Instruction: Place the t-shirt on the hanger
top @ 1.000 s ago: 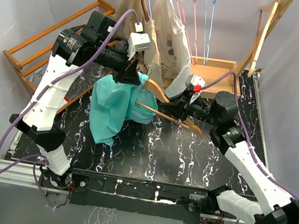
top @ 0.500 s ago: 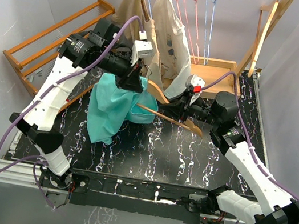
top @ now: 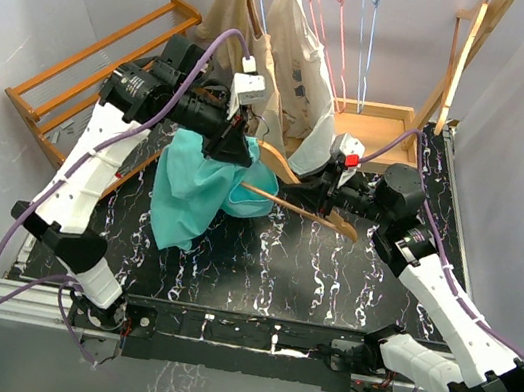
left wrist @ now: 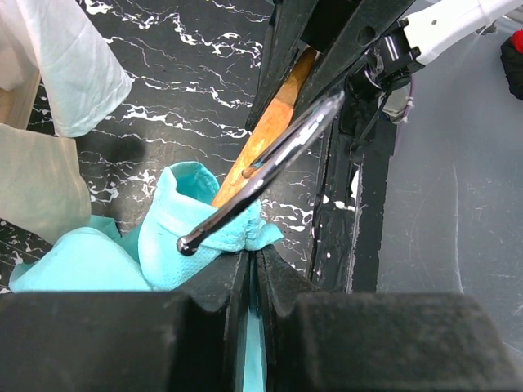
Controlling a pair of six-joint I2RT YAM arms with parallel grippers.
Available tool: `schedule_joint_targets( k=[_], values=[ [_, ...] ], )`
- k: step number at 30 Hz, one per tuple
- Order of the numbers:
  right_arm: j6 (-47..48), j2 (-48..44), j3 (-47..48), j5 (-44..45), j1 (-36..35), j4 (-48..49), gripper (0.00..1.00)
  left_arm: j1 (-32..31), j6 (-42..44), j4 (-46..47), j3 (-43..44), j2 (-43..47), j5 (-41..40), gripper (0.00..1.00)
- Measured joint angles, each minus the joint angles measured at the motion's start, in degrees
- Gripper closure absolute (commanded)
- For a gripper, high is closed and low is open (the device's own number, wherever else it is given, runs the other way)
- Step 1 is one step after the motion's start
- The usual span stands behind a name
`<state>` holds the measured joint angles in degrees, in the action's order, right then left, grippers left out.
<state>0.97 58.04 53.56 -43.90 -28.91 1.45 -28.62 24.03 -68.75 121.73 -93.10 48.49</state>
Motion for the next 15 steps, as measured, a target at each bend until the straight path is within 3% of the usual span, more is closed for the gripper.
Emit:
schedule_joint_targets(
  k=[3,5,15],
  values=[
    [0.2,-0.04,0.0,-0.2,0.04,-0.31,0.92,-0.02,0.39,0.07,-0.63,0.66,0.33,0.61],
    [0.37,-0.04,0.0,0.09,0.11,-0.76,0.92,-0.24,0.55,-0.09,-1.09,1.2,0.46,0.53],
    [0.52,-0.37,0.0,-0.81,0.17,-1.36,0.92,-0.5,0.61,0.59,-3.54,4.04,-1.75,0.53]
  ],
)
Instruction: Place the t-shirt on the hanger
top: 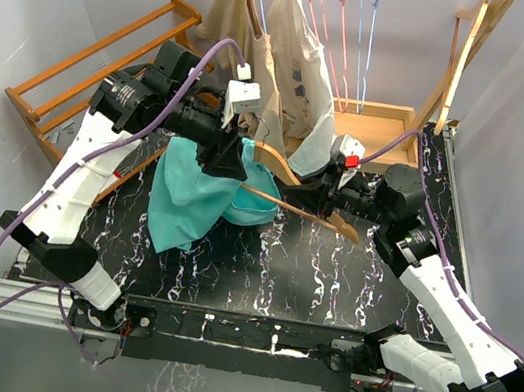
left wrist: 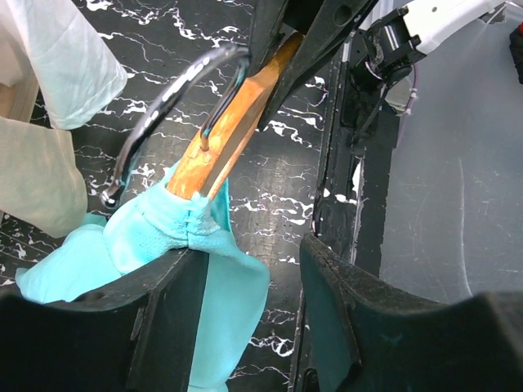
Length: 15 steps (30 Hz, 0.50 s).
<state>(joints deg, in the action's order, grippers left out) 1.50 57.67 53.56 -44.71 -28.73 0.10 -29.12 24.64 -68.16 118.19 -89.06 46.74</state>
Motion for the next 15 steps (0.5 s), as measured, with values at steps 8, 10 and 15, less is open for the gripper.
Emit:
schedule_joint_targets(
  k=[8,10,15],
  values=[
    [0.15,-0.33,0.0,0.15,0.52,-0.59,0.92,-0.11,-0.22,4.07,-6.82,2.84,-5.03,0.56],
    [0.17,-0.33,0.0,0.13,0.68,-0.63,0.92,-0.13,-0.17,5.09,-8.17,3.37,-6.38,0.61],
    [0.2,-0.33,0.0,0.11,0.81,-0.76,0.92,-0.15,-0.17,6.91,-9.84,3.56,-8.11,0.82]
  ],
)
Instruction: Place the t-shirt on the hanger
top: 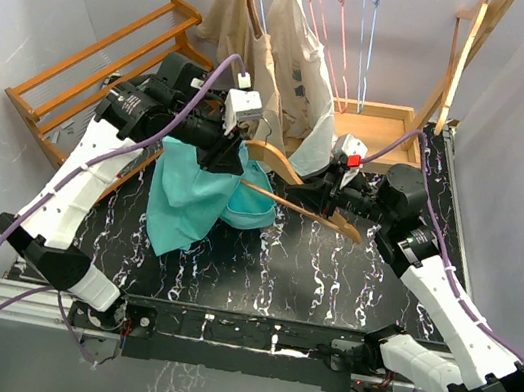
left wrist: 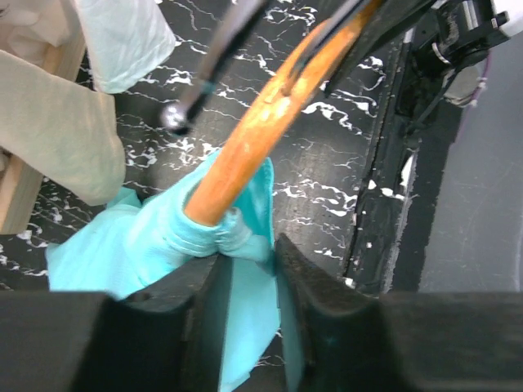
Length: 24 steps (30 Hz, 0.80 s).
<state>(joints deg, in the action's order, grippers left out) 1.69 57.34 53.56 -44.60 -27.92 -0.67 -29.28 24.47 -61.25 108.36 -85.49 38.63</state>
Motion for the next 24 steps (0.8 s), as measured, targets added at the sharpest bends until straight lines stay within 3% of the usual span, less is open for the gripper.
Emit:
schedule_joint_targets(
  k=[2,24],
  values=[
    [0.0,-0.02,0.0,-0.26,0.02,0.02,0.92,0.02,-0.02,0.81,-0.39,0.0,-0.57,1.0],
    [2.91,-0.94,-0.66,0.11,0.46,-1.31,0.92,-0.15,-0.26,1.9,4.31,-0.09,-4.57,1.0]
  ],
)
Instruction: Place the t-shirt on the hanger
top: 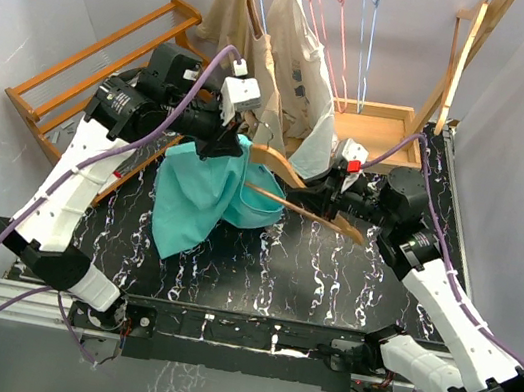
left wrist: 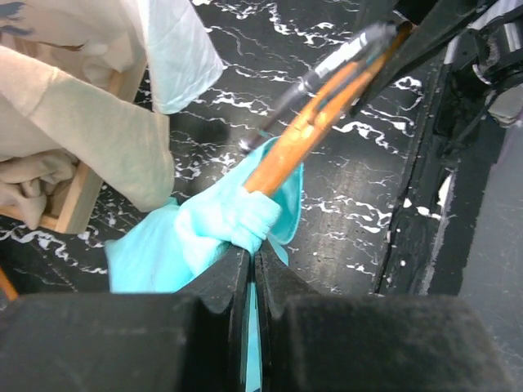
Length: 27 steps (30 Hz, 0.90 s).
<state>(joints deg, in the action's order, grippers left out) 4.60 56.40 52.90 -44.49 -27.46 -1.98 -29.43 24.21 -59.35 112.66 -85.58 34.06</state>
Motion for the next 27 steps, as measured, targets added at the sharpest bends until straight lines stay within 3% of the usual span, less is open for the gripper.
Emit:
schedule_joint_targets(
  k=[13,27],
  values=[
    [1.33,-2.64,-1.92,-11.26,-1.68,-3.82,0.92,0.48,2.8,6.47,-1.99,0.22,-4.81,1.0],
    [1.31,-2.12,-2.1,-0.31,-1.86,-4.52,0.92,0.5,3.21,4.63,-1.97,3.61,-4.94,1.0]
  ],
)
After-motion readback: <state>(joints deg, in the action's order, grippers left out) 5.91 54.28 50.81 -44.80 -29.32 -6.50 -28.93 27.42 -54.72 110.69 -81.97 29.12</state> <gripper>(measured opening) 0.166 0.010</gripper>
